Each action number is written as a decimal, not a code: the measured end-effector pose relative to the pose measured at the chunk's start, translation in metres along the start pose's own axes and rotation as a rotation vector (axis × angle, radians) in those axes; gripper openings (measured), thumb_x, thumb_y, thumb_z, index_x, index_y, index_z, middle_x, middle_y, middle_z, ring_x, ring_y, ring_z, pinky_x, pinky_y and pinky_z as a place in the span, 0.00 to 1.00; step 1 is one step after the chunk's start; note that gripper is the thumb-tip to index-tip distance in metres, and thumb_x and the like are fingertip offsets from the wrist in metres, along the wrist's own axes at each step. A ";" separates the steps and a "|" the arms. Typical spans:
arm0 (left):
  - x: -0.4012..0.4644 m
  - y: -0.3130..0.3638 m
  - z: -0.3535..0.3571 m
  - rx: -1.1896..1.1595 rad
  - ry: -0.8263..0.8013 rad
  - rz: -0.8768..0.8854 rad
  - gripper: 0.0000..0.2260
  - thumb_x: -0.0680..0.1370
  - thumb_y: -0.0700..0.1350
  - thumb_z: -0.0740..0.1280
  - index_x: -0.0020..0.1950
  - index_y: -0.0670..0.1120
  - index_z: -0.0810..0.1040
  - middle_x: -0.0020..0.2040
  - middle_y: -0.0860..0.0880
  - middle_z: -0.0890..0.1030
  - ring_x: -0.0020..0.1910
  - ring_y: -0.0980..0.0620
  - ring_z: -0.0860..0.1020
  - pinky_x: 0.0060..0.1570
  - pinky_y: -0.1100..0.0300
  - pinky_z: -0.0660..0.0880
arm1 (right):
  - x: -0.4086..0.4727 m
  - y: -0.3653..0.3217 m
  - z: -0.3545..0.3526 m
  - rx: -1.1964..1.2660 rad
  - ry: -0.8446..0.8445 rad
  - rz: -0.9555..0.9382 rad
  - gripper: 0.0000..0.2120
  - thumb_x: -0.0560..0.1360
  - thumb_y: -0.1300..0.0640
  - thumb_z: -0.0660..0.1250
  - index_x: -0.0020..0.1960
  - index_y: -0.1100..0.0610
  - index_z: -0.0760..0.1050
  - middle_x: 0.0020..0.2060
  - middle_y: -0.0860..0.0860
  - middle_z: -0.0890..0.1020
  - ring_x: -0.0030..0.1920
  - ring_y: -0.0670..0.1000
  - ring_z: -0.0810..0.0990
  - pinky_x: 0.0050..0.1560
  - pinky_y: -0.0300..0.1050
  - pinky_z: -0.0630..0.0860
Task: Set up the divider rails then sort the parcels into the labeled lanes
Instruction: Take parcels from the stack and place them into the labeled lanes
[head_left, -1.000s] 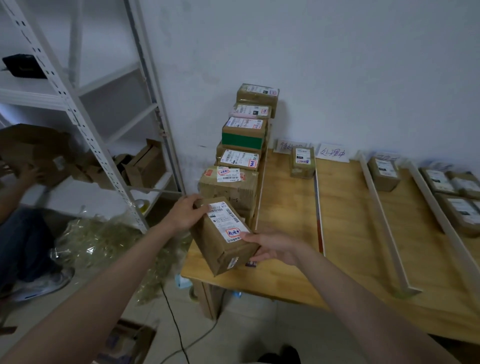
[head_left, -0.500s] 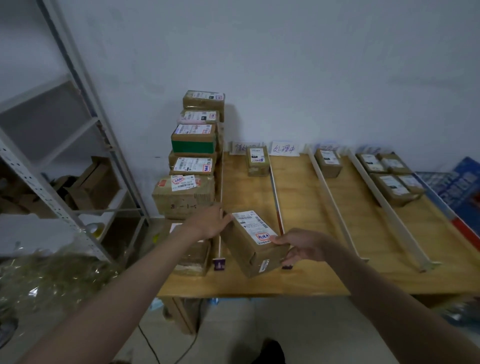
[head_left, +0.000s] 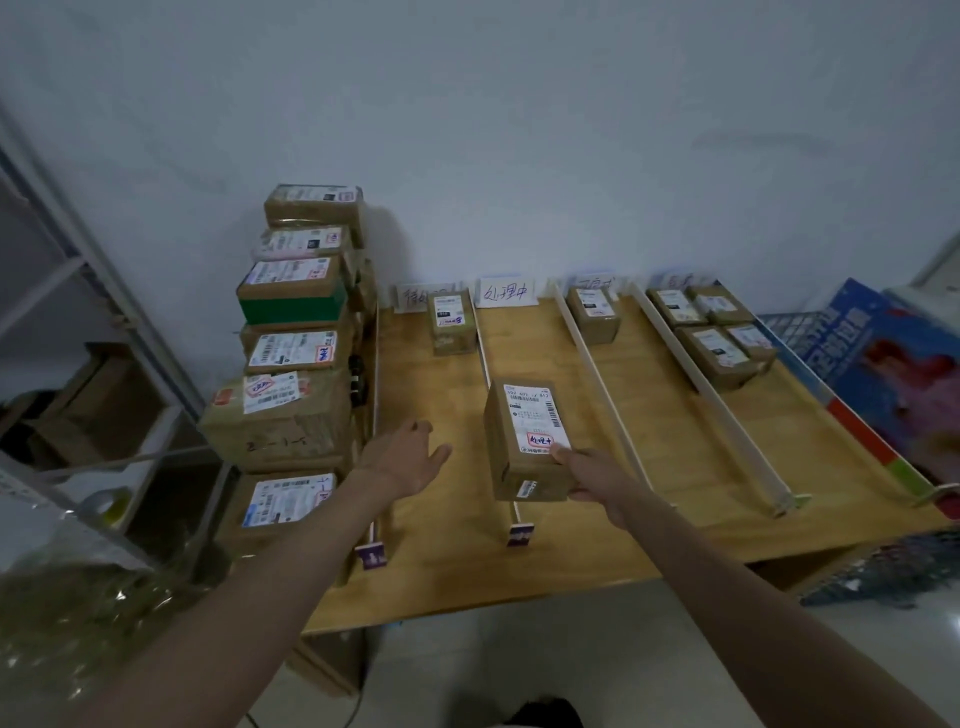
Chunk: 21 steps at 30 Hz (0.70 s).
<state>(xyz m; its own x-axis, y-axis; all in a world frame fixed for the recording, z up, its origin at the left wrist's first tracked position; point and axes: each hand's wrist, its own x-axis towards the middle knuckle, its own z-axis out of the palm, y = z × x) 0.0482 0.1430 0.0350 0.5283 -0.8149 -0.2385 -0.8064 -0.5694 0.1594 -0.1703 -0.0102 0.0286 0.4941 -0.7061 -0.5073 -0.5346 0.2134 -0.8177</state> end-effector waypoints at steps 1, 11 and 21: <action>0.006 0.005 0.000 0.010 0.008 -0.005 0.28 0.82 0.62 0.52 0.76 0.46 0.64 0.72 0.46 0.69 0.68 0.44 0.71 0.62 0.49 0.73 | 0.005 0.000 -0.006 -0.006 0.002 -0.006 0.17 0.80 0.46 0.65 0.61 0.56 0.78 0.53 0.51 0.82 0.52 0.50 0.80 0.45 0.42 0.77; 0.074 0.081 0.015 0.123 0.161 -0.085 0.24 0.83 0.60 0.51 0.72 0.48 0.69 0.66 0.47 0.73 0.64 0.45 0.74 0.62 0.51 0.70 | 0.091 -0.003 -0.081 -0.077 0.023 -0.071 0.19 0.79 0.44 0.65 0.62 0.55 0.79 0.56 0.51 0.82 0.58 0.53 0.79 0.64 0.55 0.76; 0.119 0.124 0.041 0.098 0.109 -0.151 0.24 0.83 0.60 0.51 0.74 0.48 0.67 0.70 0.48 0.72 0.69 0.46 0.68 0.70 0.49 0.63 | 0.158 0.011 -0.120 -0.130 -0.015 -0.057 0.23 0.78 0.42 0.66 0.62 0.58 0.80 0.56 0.53 0.83 0.57 0.55 0.81 0.63 0.54 0.76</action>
<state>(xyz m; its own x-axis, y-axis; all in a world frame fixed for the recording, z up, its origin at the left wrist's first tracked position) -0.0001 -0.0204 -0.0129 0.6667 -0.7308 -0.1465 -0.7349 -0.6773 0.0345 -0.1807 -0.2001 -0.0282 0.5355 -0.7041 -0.4663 -0.5893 0.0839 -0.8036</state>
